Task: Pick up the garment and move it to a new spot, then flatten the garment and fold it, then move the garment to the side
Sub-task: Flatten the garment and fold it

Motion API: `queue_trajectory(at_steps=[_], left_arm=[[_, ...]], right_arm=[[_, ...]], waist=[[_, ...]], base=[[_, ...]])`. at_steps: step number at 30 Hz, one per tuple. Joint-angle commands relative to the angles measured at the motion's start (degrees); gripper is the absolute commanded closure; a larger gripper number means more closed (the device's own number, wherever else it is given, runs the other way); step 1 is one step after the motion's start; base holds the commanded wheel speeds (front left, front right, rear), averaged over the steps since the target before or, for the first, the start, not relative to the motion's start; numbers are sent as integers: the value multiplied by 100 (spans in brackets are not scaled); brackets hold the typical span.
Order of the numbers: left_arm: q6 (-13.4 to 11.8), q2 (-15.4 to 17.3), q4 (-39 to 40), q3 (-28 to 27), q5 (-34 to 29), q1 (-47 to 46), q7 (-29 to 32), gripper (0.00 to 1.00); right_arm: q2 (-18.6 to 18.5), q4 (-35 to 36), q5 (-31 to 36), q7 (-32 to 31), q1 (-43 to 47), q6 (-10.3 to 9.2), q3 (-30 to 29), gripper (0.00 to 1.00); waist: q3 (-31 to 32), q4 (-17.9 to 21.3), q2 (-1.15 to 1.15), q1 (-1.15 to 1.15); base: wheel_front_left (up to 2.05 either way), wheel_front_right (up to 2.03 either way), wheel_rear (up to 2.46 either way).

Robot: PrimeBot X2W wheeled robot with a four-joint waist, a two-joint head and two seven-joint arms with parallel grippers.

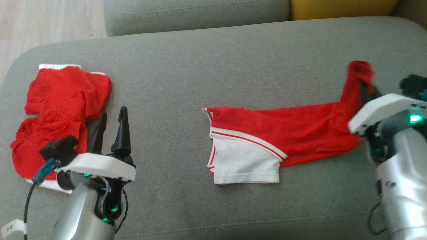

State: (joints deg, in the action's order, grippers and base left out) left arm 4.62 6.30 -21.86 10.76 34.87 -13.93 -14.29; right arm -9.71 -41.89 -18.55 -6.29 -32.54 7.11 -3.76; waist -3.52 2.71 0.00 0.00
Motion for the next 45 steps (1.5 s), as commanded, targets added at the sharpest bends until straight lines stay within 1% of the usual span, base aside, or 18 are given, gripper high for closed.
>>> queue_trajectory(at_steps=[1,8,11,14,17,18,19,22,25,26,27,28,32,34,37,39,41,45], left_arm=[[34,63,187,-213,-76,-161,-71,0],[44,26,187,-226,-70,-134,-71,0],[59,15,168,-223,-66,-136,-71,0],[76,-1,139,-209,-62,-159,-71,0],[90,-21,112,-203,-49,-198,-71,0],[90,-21,112,-203,-49,-198,-71,0],[94,-26,104,-203,-49,-211,-71,0],[114,-41,69,-169,-65,-258,-71,0],[133,-47,29,-165,-70,-306,-71,0],[135,-43,14,-177,-74,-316,-71,0],[137,-43,-3,-190,-78,-325,-71,0],[140,-45,-17,-199,-82,-333,-71,0],[152,-66,-94,-230,-80,-336,-71,0],[161,-83,-134,-229,-88,-321,-71,0],[174,-113,-176,-230,-110,-288,-71,0],[180,-133,-193,-243,-116,-265,-71,0],[185,-150,-193,-262,-124,-247,-71,0],[201,-194,-138,-273,-147,-207,-71,0]], right_arm=[[143,469,-188,-131,18,37,246,100],[574,1763,-1023,-699,675,37,796,100],[659,2143,-1314,-756,898,37,1134,100],[678,2362,-1707,-649,1048,37,1598,100],[680,2409,-2119,-400,1098,37,2143,100],[680,2409,-2119,-400,1098,37,2143,100],[681,2374,-2183,-308,1086,37,2319,100],[681,2145,-2302,-48,1016,37,2766,100],[682,1788,-2479,193,909,37,3061,100],[682,1652,-2516,276,859,37,3145,92],[682,1528,-2543,374,805,37,3231,39],[682,1426,-2635,457,760,37,3319,0],[682,1414,-3528,725,630,37,3786,0],[682,1394,-3964,919,537,37,3893,0],[682,1117,-4200,1233,342,37,3892,0],[682,867,-4130,1388,195,37,3847,0],[670,587,-3766,1543,20,37,3783,0],[373,309,-2971,1778,-166,37,3626,0]], waist=[[18,26,0,0],[5,19,0,0],[-28,-3,0,0],[-72,-53,0,0],[-143,-105,0,0],[-143,-105,0,0],[-170,-120,0,0],[-252,-187,0,0],[-319,-242,0,0],[-341,-257,0,0],[-362,-271,0,0],[-378,-284,0,0],[-412,-317,0,0],[-407,-313,0,0],[-355,-293,0,0],[-313,-262,0,0],[-269,-218,0,0],[-183,-156,0,0]], base=[[0,0,0],[0,0,0],[0,0,0],[0,0,0],[0,0,0],[0,0,0],[0,0,0],[0,0,0],[0,0,0],[0,0,0],[0,0,0],[0,0,0],[0,0,0],[0,0,0],[0,0,0],[0,0,0],[0,0,0],[0,0,0]])
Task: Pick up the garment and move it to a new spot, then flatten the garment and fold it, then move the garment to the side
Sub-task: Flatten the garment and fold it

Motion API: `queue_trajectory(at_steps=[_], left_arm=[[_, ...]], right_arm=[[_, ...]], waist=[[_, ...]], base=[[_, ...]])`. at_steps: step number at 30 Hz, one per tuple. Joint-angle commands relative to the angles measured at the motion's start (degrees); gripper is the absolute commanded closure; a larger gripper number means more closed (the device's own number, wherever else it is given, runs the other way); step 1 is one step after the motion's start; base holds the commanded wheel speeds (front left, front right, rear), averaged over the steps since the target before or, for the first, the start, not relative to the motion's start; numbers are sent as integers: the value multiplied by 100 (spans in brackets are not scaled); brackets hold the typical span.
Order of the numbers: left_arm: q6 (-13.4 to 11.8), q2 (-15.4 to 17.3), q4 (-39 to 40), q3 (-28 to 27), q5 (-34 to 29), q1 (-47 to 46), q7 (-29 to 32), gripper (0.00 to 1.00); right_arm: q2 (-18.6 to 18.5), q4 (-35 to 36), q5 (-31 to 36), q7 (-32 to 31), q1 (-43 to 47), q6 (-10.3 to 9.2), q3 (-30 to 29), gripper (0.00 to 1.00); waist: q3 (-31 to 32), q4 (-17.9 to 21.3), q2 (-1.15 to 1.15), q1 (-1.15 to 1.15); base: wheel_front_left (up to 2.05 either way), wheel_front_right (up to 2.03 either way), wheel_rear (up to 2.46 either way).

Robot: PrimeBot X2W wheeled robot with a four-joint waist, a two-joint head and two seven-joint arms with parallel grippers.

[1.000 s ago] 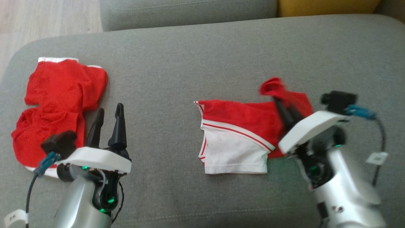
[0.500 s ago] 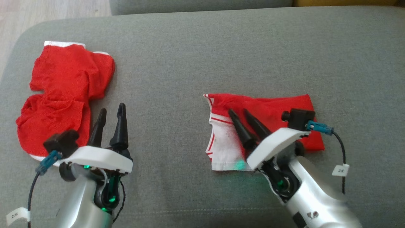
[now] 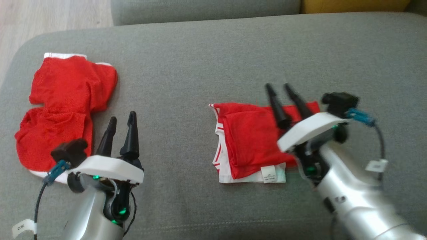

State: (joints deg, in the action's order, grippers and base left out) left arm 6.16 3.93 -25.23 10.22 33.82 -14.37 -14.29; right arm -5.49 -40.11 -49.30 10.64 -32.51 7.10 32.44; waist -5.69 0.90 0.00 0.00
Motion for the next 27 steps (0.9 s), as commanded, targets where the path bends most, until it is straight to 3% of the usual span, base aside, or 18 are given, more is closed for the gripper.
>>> queue_trajectory(at_steps=[1,12,16,27], left_arm=[[50,30,219,-221,-46,-147,-71,0],[7,-76,783,-555,-437,81,-71,0],[30,-94,1142,-796,-963,341,-71,0],[4,-104,1505,-739,-1322,737,-71,0]], right_arm=[[-163,112,287,123,-172,39,-35,0],[-1338,521,2084,406,439,39,-1114,0],[-1294,1100,2756,431,1094,39,-1900,0],[-762,1909,3743,435,1995,39,-2674,0]], waist=[[59,39,0,0],[104,141,0,0],[64,157,0,0],[116,207,0,0]], base=[[0,0,0],[0,0,0],[0,0,0],[0,0,0]])
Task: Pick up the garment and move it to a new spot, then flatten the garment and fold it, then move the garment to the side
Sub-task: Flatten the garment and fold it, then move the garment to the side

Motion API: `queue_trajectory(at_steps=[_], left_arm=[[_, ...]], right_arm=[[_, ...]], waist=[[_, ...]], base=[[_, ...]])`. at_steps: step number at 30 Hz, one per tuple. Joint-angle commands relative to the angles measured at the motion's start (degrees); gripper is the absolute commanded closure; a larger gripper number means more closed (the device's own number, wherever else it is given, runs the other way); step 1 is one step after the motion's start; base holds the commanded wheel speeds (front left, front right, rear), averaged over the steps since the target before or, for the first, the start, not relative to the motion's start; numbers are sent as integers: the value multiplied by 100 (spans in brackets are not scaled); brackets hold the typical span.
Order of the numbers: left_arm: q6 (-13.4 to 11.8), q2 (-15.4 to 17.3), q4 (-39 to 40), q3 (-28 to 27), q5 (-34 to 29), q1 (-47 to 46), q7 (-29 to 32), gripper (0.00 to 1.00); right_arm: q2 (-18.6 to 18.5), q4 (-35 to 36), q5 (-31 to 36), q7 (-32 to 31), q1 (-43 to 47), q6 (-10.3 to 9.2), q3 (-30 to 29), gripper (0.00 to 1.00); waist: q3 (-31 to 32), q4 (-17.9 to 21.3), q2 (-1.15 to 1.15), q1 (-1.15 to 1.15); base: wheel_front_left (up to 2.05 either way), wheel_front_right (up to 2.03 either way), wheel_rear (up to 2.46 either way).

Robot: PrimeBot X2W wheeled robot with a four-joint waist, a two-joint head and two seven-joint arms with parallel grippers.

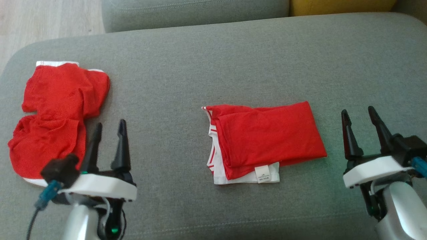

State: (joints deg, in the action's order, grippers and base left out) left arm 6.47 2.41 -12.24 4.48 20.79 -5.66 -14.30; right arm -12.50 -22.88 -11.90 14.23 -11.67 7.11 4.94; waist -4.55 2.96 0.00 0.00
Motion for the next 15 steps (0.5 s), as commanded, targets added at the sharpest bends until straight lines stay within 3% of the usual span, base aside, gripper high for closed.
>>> queue_trajectory(at_steps=[1,15], left_arm=[[-33,48,214,-131,-59,-115,-70,0],[-67,47,203,24,-85,-184,-70,0]], right_arm=[[-25,210,56,75,-54,37,54,0],[349,-10,92,-112,-108,37,-15,0]], waist=[[12,6,0,0],[-223,-5,0,0]], base=[[0,0,0],[0,0,0]])
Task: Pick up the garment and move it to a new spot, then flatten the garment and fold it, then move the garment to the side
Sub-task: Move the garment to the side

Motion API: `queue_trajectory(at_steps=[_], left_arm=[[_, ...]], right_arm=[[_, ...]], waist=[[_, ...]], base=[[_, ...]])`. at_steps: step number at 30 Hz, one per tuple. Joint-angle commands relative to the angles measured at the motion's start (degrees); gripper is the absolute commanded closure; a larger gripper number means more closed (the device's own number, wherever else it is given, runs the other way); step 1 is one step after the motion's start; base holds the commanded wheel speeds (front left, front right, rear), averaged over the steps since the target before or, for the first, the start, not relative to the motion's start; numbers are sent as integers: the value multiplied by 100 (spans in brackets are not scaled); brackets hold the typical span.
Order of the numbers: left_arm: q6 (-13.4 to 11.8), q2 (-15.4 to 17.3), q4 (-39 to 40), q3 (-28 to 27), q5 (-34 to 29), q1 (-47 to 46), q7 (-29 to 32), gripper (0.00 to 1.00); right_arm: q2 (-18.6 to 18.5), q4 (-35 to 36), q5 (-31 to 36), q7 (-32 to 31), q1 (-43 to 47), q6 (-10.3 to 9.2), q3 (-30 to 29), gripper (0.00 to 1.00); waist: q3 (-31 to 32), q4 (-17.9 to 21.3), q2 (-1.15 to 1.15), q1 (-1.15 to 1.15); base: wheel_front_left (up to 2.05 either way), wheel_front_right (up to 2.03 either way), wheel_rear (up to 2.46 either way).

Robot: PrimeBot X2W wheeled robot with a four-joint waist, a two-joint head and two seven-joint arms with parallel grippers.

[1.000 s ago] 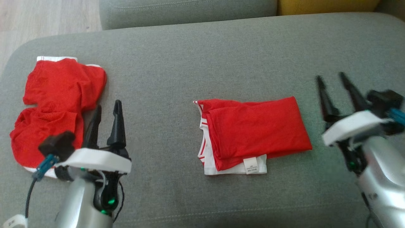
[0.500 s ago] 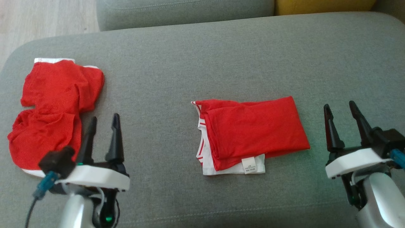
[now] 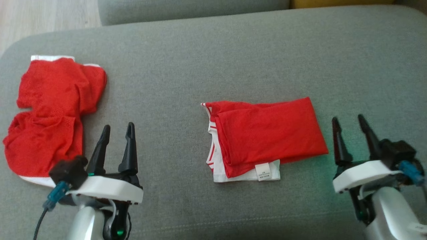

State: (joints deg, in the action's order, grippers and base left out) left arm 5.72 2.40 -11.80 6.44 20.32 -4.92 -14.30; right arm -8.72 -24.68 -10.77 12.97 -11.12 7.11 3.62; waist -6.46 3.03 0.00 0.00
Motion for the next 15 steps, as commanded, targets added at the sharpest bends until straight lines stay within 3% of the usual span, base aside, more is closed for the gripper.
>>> queue_trajectory(at_steps=[1,15], left_arm=[[12,48,153,-161,-38,-275,-70,0],[86,48,152,-79,-114,-606,-70,0]], right_arm=[[-8,93,13,-14,-211,37,147,0],[328,-1518,46,-319,-1181,37,0,0]], waist=[[-74,-24,0,0],[-702,-191,0,0]], base=[[0,0,0],[0,0,0]])
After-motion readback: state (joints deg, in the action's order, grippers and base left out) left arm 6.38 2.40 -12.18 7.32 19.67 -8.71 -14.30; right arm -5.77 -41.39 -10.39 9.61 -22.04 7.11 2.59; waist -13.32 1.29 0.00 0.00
